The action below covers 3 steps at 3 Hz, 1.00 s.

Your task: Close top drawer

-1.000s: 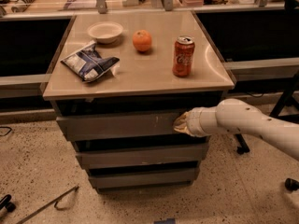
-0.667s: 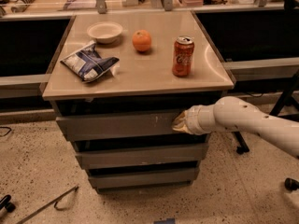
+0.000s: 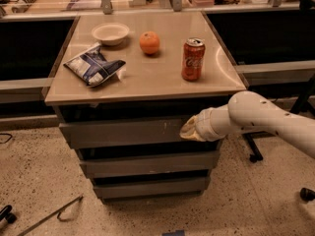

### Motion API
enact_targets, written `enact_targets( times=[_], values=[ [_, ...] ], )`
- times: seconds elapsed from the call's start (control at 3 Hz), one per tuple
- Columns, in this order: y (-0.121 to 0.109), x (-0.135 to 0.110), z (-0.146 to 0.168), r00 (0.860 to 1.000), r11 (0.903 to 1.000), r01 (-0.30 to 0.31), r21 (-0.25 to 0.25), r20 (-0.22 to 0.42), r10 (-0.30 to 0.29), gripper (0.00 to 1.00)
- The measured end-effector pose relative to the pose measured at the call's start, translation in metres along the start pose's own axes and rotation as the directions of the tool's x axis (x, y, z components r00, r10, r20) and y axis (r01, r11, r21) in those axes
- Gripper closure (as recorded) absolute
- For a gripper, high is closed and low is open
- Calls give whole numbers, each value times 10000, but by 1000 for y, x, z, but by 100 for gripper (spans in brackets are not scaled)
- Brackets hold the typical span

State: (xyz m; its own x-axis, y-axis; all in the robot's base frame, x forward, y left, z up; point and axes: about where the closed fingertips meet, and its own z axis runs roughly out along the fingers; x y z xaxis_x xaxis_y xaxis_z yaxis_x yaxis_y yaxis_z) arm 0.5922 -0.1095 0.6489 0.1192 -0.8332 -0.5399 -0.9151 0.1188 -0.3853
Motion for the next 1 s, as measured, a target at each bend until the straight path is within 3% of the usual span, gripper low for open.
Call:
enact_targets(
  times=[0.33,0.67,1.0],
  values=[
    [45,-13,-32,9984,9868,-561,-1522,-105,551,100],
    [83,-21,-75,9900,9587,-1395,-2479,-571,1292,100],
    [91,-25,-81,9898,9511,-1405,-2751,-639,1277,83]
  ],
)
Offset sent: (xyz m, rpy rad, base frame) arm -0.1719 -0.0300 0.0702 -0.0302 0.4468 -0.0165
